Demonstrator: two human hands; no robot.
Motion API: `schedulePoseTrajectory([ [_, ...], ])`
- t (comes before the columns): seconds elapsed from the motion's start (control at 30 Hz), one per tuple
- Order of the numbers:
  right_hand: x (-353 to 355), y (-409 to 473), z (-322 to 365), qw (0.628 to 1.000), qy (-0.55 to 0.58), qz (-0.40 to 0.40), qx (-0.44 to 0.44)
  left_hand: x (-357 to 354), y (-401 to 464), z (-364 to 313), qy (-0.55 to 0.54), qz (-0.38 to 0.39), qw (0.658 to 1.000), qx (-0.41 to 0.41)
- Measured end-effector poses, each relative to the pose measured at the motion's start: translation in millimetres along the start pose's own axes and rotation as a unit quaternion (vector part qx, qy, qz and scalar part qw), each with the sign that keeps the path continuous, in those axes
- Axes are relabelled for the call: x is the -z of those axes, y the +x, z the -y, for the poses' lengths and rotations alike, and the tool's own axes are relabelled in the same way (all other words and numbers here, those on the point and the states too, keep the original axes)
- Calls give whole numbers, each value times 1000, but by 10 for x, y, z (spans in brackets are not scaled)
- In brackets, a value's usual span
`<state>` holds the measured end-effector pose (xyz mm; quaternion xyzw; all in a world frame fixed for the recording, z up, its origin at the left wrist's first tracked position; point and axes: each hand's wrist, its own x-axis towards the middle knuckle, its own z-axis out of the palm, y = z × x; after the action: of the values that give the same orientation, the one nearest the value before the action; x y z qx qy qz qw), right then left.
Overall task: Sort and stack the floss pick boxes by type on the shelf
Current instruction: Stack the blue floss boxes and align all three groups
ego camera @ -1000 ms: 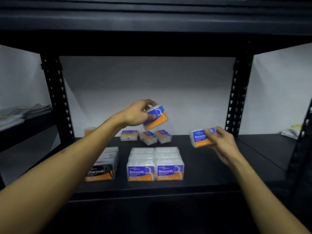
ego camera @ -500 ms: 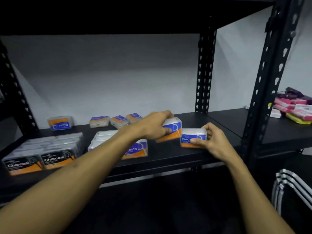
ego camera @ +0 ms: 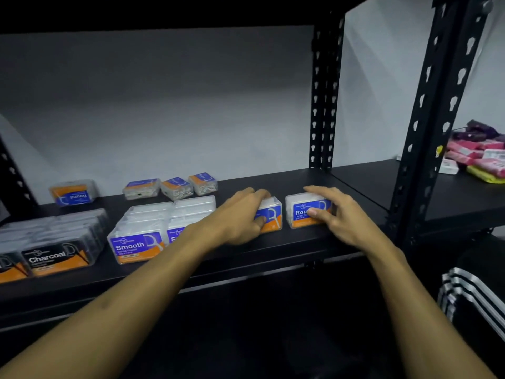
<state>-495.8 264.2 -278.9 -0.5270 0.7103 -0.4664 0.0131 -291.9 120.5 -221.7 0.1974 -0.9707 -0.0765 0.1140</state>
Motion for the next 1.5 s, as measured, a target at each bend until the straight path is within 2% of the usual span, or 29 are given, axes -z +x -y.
schedulePoseTrajectory([
  [0.13, -27, 55, 2, 1000, -11, -4, 4, 86, 125, -60, 52, 12, 998, -16],
  [0.37, -100, 76, 74, 1000, -6, 3, 8, 181, 344, -92, 34, 79, 996, -25],
  [0.6, -88, 34, 86, 1000, 18, 14, 10, 30, 301, -85, 32, 40, 998, -35],
  [0.93, -56, -19, 74, 997, 75, 31, 5, -6, 199, -113, 33, 31, 998, -41],
  [1.5, -64, -77, 73, 995, 94, 31, -4, -63, 108, -205, 65, 19, 998, -15],
])
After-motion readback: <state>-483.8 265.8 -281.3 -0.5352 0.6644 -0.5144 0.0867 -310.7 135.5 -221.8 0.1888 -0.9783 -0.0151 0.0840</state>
